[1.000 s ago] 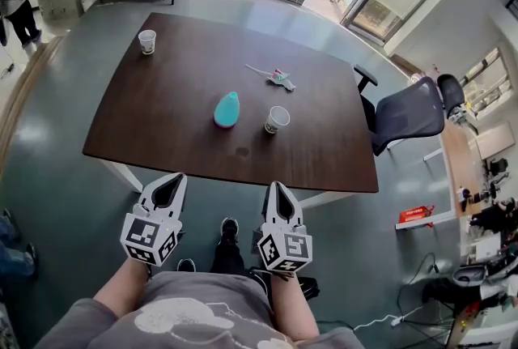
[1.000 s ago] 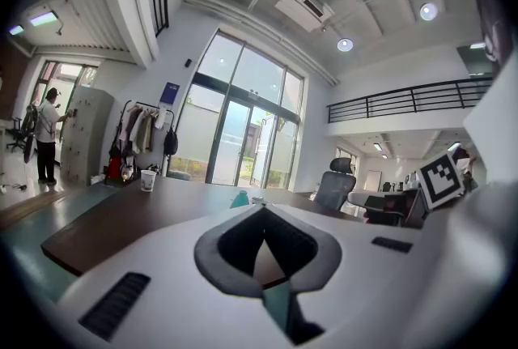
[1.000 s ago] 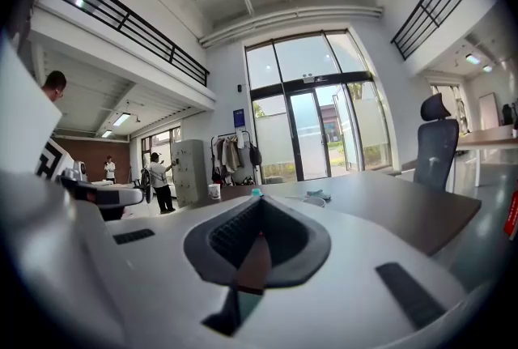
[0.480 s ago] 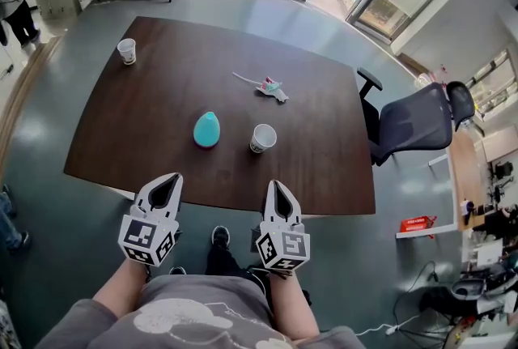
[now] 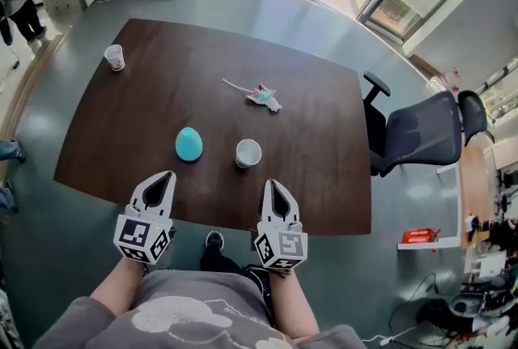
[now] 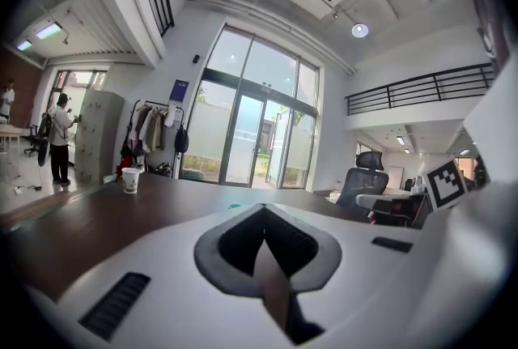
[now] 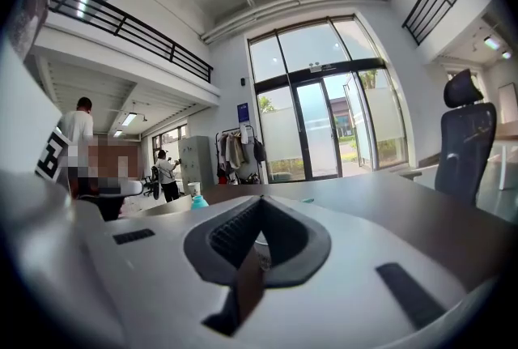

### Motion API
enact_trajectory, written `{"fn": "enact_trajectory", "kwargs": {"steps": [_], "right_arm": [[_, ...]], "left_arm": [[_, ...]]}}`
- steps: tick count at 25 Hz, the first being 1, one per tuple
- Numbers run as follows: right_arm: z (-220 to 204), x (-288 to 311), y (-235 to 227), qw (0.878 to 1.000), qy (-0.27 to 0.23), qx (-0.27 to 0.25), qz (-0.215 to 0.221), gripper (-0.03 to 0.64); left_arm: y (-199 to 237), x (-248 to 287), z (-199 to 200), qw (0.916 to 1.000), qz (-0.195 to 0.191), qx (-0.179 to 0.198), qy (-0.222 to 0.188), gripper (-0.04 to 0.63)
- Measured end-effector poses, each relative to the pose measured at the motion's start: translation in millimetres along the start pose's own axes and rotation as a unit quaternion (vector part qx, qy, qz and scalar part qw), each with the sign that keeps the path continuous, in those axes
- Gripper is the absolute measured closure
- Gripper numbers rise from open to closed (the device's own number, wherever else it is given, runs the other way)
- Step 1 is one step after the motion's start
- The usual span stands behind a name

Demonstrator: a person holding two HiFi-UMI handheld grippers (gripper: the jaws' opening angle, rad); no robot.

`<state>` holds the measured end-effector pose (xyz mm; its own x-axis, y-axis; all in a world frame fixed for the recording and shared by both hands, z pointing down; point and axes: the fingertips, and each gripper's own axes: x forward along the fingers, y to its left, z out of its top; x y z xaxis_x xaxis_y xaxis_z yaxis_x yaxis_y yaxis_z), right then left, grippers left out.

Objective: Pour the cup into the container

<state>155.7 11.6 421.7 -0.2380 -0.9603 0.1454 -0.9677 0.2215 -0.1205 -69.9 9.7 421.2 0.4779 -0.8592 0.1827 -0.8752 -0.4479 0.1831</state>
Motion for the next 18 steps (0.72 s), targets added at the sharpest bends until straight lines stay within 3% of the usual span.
{"fn": "enact_trajectory", "kwargs": {"steps": [9, 18], "right_arm": [[-0.6, 38.8, -36.7, 0.999, 0.005, 0.003, 0.042, 0.629], [6.2, 45.5, -31.6, 0.998, -0.015, -0.005, 0.063, 0.629]], "left_arm": [[-8.7, 38.4, 9.2, 0.9991, 0.039, -0.001, -0.019, 0.589], [-7.0, 36.0, 5.9, 0.9982, 0.058, 0.012, -0.005, 0.588]]}}
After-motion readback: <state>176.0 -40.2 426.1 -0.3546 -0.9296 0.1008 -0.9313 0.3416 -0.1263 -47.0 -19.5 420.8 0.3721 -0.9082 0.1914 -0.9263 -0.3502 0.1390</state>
